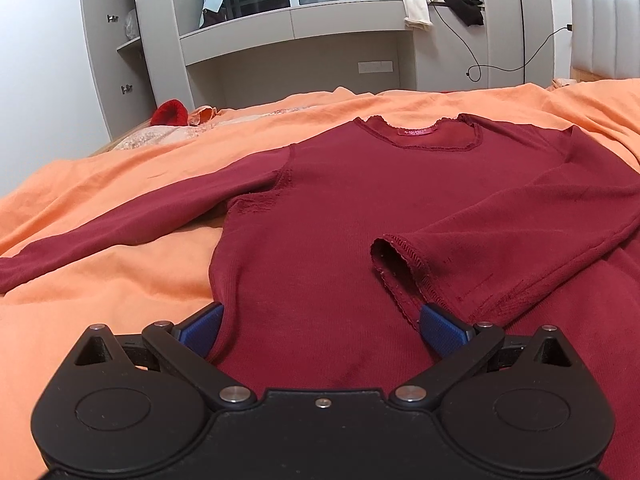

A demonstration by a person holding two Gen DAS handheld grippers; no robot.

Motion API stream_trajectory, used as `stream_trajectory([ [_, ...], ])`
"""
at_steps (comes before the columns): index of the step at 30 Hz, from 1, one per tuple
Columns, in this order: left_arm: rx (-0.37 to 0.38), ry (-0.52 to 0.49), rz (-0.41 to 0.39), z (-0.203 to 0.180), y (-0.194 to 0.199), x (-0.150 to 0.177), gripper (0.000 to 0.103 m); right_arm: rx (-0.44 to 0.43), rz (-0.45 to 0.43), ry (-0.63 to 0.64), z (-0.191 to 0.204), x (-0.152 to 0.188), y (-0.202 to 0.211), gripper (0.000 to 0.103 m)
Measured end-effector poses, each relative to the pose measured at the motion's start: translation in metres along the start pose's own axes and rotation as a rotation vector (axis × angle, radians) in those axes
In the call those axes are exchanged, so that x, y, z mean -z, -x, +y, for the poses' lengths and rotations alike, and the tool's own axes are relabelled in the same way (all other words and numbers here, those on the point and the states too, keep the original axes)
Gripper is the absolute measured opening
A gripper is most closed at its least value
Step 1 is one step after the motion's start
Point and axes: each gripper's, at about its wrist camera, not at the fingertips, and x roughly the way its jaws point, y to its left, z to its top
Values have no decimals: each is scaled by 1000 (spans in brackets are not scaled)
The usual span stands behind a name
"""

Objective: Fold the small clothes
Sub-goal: 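Withdraw the right gripper away from the shirt, then grasp the other sleeve cuff with the left gripper and lift it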

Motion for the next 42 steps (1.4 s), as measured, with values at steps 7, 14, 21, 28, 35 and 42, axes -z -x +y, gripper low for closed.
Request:
stream_trajectory([
  [7, 6, 5, 1, 0, -1, 0, 103, 89, 0, 71, 31, -19, -81, 78],
  [14, 22, 9, 6, 3, -2, 0, 103, 197, 63, -90, -5, -5, -116, 81],
  [21, 53, 30, 0, 10, 1, -2, 102, 162, 36, -105, -5, -6, -89, 95],
  [28, 85, 244, -85, 72, 21, -16, 102, 19, -12, -119, 4, -7, -6, 103],
  [35, -61, 514, -103, 172, 25, -12, 102, -239, 25, -253, 33, 2, 69, 103],
  [42, -210, 625, -37, 241, 5, 9, 102, -382, 31, -219, 76, 17, 86, 103],
])
